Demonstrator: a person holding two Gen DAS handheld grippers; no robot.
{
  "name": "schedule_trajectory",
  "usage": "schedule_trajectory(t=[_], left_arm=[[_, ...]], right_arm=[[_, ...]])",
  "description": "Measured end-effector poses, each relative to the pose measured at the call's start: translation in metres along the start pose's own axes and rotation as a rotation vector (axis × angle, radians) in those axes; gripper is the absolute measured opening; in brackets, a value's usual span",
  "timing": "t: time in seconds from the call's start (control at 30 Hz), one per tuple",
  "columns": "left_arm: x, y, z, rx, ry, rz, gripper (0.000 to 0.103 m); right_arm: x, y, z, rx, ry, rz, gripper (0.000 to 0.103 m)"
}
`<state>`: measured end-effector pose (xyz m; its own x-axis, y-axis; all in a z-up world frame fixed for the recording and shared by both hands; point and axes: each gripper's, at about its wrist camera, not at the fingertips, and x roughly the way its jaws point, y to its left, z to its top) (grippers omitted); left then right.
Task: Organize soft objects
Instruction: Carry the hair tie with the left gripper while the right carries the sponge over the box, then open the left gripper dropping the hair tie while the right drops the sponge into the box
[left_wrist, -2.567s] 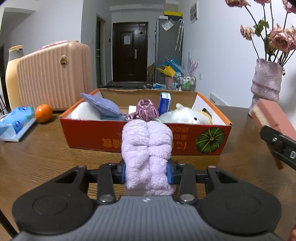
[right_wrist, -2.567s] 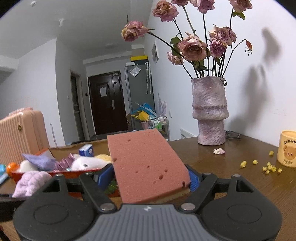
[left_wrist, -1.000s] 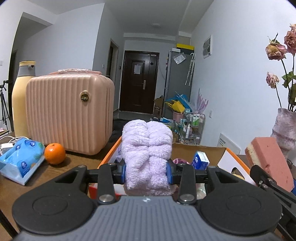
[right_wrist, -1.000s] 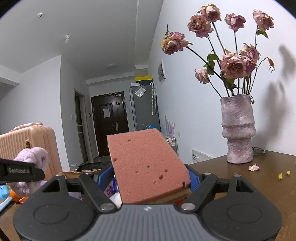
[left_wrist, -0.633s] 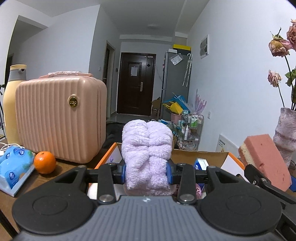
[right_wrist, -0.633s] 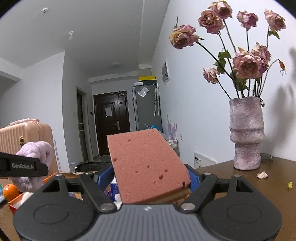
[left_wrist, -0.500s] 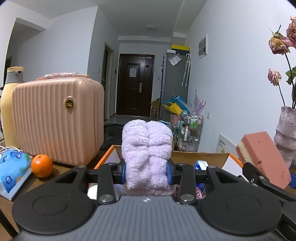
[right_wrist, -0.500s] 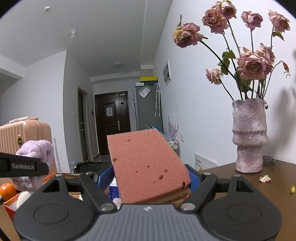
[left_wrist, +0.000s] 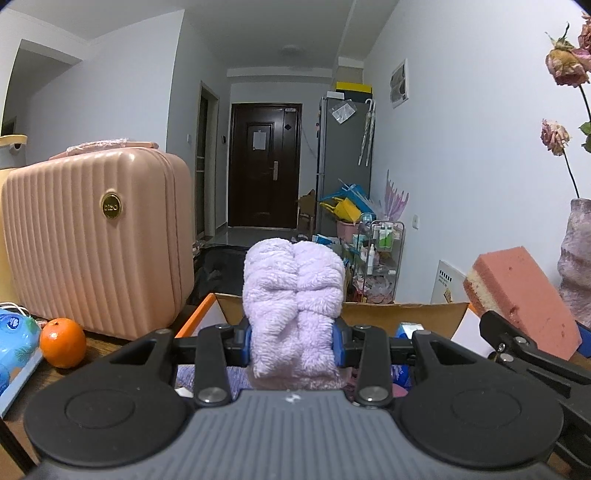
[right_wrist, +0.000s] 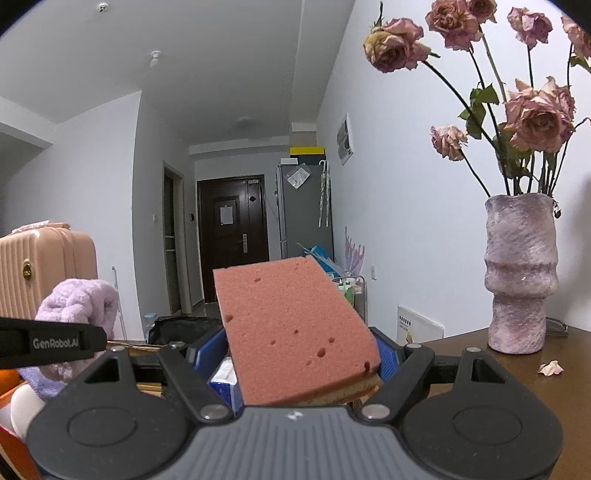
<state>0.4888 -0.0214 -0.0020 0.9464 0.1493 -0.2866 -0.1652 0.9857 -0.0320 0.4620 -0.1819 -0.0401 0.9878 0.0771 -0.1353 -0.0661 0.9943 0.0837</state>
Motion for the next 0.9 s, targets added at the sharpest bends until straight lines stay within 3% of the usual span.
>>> schedule_trajectory(t=[0.4,0.9], left_arm=[[0.019,-0.005,-0.004,0.038,-0.003,-0.016,0.039],[0.039,0.001,-0.008,0.008,0.031,0.038,0.041]], right_arm=[[0.023,0.003,-0.001,-0.022,0.043,0.017,0.08],[0.036,0.007,-0.004,-0.034,0.097,0.036,0.083]])
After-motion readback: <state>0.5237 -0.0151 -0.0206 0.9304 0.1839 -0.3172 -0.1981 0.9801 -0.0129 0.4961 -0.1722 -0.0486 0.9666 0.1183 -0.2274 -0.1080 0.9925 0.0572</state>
